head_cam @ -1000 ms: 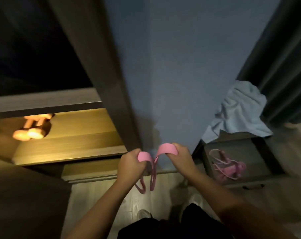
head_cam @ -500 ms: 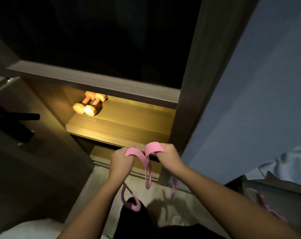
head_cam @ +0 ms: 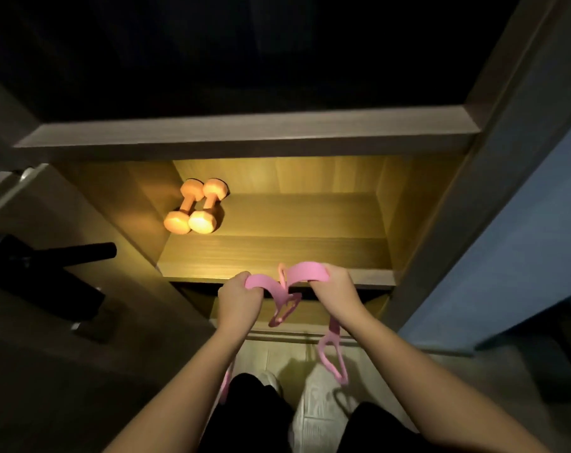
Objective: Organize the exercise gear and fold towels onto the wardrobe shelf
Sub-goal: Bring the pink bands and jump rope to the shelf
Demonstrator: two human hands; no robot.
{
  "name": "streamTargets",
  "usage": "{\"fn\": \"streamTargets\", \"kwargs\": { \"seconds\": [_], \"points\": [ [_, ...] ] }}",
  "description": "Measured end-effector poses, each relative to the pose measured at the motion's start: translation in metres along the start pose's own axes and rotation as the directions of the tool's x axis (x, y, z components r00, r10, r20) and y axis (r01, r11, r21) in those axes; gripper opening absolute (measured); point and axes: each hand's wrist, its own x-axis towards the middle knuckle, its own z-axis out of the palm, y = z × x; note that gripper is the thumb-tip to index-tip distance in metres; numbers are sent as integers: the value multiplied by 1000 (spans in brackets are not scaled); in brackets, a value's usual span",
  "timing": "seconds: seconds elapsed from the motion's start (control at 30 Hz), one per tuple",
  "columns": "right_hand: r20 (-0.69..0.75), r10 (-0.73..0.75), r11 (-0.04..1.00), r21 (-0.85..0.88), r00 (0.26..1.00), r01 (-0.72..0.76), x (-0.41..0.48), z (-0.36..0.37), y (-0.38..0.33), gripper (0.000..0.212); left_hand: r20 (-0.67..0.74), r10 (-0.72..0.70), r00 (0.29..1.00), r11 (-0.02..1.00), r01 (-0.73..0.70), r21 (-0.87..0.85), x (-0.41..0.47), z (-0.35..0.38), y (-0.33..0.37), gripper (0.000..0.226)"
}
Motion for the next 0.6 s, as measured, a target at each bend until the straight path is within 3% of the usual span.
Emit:
{"fn": "streamTargets", "kwargs": {
  "seconds": [0.23, 0.37, 0.5, 0.6],
  "points": [
    [-95, 21, 994, 108, 995, -11, -16, 74, 66, 21, 81, 2, 997, 977, 15, -213, 19, 16, -97, 10],
    [-93, 45, 984, 173, 995, -29, -38, 97, 84, 11, 125, 74, 989, 940, -28, -339, 15, 24, -133, 8],
    [-41, 170, 896, 423, 985, -137, -58, 95, 79, 6, 246, -30, 969, 873, 145, -466, 8, 19, -141, 14],
    [64, 197, 880, 428, 978, -205, -66, 86, 73, 5, 236, -114, 965, 812, 227, -537, 5, 12, -142, 15]
  ]
}}
